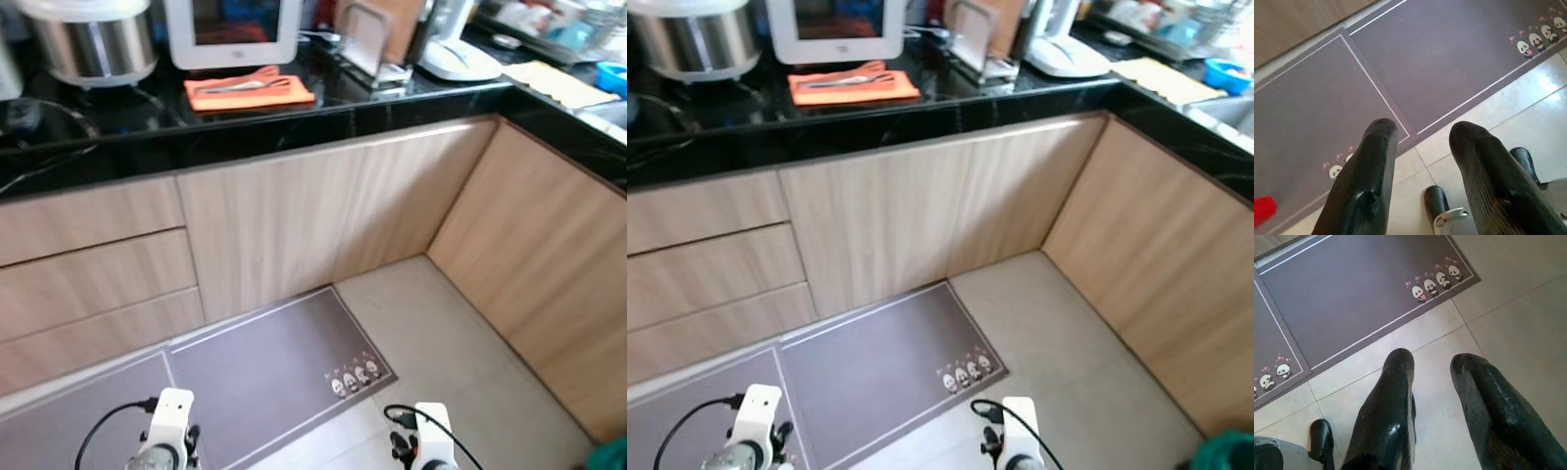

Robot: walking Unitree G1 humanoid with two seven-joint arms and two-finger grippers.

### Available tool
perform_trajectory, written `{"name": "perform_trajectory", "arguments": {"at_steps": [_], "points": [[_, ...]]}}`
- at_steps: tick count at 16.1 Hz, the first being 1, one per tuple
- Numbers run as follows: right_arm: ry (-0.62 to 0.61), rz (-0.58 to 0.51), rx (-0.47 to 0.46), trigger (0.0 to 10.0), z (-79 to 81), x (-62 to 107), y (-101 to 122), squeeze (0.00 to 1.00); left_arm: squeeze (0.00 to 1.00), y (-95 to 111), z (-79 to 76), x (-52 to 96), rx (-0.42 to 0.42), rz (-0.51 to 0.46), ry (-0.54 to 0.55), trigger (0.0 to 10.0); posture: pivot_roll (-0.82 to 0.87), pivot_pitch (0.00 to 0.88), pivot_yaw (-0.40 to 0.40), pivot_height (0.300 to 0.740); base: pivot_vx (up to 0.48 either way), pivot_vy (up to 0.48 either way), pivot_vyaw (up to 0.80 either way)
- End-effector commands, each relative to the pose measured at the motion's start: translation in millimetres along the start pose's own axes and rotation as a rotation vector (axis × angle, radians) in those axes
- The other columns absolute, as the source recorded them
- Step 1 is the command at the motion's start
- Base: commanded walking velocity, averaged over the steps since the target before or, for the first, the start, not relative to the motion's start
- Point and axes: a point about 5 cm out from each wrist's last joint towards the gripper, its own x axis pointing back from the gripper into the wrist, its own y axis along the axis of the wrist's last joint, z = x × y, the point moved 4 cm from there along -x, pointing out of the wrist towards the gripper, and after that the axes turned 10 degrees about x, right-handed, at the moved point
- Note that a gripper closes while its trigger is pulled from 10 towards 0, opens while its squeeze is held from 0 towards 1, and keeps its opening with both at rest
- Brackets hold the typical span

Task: Kitchen organization

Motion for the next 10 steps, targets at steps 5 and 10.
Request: {"name": "perform_trajectory", "arguments": {"at_steps": [5, 10], "points": [[-0.006, 0.016, 0.004, 10.0, -5.0, 1.0, -3.3, 0.00, 0.00, -1.5, -4.8, 0.0, -0.021, 0.000, -0.013, 10.0, 0.19, 0.015, -0.104, 0.740, 0.000, -0.192, -0.54], [-0.005, 0.016, 0.006, 10.0, -5.2, 0.9, -3.0, 0.00, 0.00, -2.1, -6.6, -0.1, -0.044, 0.004, -0.020, 10.0, 0.19, 0.014, -0.103, 0.740, 0.000, -0.153, -0.51]]}}
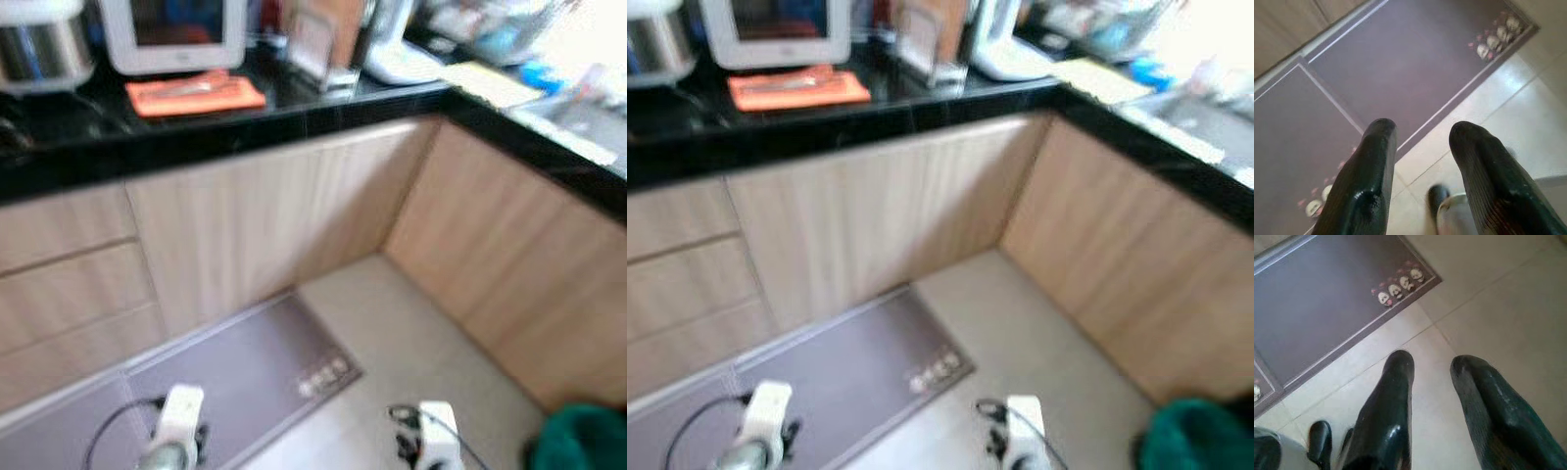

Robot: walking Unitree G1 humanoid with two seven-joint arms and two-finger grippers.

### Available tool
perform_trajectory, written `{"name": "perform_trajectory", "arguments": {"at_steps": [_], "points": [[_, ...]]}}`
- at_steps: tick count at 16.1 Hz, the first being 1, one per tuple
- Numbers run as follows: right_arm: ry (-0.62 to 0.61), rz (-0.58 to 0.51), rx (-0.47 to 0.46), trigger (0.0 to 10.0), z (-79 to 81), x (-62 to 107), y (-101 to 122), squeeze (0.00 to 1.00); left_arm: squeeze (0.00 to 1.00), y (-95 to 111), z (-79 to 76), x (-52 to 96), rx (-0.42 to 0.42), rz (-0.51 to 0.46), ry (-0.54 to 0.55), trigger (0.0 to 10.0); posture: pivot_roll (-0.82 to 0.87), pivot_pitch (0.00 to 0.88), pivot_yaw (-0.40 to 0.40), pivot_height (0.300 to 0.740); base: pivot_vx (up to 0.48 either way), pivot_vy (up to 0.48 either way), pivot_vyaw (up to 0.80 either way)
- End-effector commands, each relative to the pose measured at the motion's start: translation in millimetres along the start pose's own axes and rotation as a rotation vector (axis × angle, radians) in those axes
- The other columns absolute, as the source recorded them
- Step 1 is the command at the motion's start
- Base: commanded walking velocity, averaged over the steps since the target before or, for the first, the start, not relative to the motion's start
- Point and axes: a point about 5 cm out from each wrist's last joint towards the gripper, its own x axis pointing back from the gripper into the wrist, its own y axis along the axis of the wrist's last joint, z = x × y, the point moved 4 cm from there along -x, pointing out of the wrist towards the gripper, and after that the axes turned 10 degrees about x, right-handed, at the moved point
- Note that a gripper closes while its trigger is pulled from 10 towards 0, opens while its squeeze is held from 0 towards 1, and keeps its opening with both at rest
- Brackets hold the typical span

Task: Kitchen organization

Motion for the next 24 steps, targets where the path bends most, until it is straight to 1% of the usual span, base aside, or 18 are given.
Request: {"name": "perform_trajectory", "arguments": {"at_steps": [1, 3, 5, 6, 7, 10, 12, 17, 20, 21, 22, 24], "points": [[-0.012, 0.007, 0.004, 10.0, -6.3, 0.6, -0.5, 0.00, 0.00, 2.3, -5.3, -0.9, -0.039, -0.005, -0.019, 10.0, 0.19, 0.013, -0.103, 0.740, 0.000, 0.000, -0.51], [-0.011, 0.008, 0.006, 10.0, -6.6, 0.6, -0.4, 0.00, 0.00, 2.0, -4.9, -0.8, -0.029, -0.007, -0.013, 10.0, 0.19, 0.011, -0.103, 0.740, 0.000, -0.480, -0.50], [-0.010, 0.009, 0.006, 10.0, -7.0, 0.7, -0.7, 0.00, 0.00, 2.4, -6.2, -1.0, -0.056, -0.007, -0.021, 10.0, 0.20, 0.002, -0.103, 0.740, 0.000, -0.480, -0.49], [-0.009, 0.009, 0.008, 10.0, -6.9, 0.7, -0.7, 0.00, 0.00, 2.0, -5.6, -0.9, -0.046, -0.007, -0.016, 10.0, 0.20, 0.000, -0.103, 0.740, 0.000, -0.480, -0.49], [-0.007, 0.009, 0.009, 10.0, -6.8, 0.7, -0.7, 0.00, 0.00, 1.7, -4.7, -0.7, -0.021, -0.008, -0.008, 10.0, 0.20, 0.000, -0.103, 0.740, 0.000, 0.000, -0.49], [-0.005, 0.008, 0.009, 10.0, -6.8, 0.8, -0.8, 0.00, 0.00, 2.4, -4.2, -0.6, -0.024, -0.013, -0.010, 10.0, 0.20, 0.000, -0.103, 0.740, 0.000, 0.000, -0.49], [-0.013, -0.007, -0.012, 10.0, -7.9, 1.0, 0.7, 0.00, 0.00, 2.9, -4.5, -0.7, -0.019, -0.015, -0.011, 10.0, 0.19, 0.001, -0.107, 0.736, 0.000, 0.000, 0.00], [-0.015, -0.007, -0.005, 10.0, -8.5, 1.0, 1.1, 0.00, 0.00, 1.9, -2.2, -0.9, 0.013, -0.004, 0.004, 10.0, 0.18, 0.004, -0.111, 0.736, 0.000, 0.000, 0.00], [-0.016, 0.005, -0.004, 10.0, -8.5, 0.9, -0.2, 0.00, 0.00, 0.6, -3.4, -0.8, 0.010, 0.001, 0.001, 10.0, 0.19, 0.008, -0.113, 0.736, 0.256, 0.000, 0.00], [-0.014, 0.007, -0.020, 10.0, -8.0, 0.8, -0.7, 0.00, 0.00, 0.5, -3.4, -0.8, 0.013, 0.002, 0.000, 10.0, 0.18, 0.009, -0.112, 0.736, 0.274, 0.000, -0.74], [-0.014, 0.001, -0.013, 10.0, -8.1, 0.8, 0.3, 0.00, 0.00, 0.3, -3.5, -0.8, 0.013, 0.003, -0.001, 10.0, 0.18, 0.010, -0.111, 0.736, 0.277, 0.000, -0.73], [-0.022, -0.017, -0.019, 10.0, -9.0, 0.9, 2.5, 0.00, 0.00, 0.4, -3.3, -0.8, 0.014, 0.003, -0.001, 10.0, 0.18, 0.010, -0.112, 0.736, 0.285, 0.000, 0.00]]}}
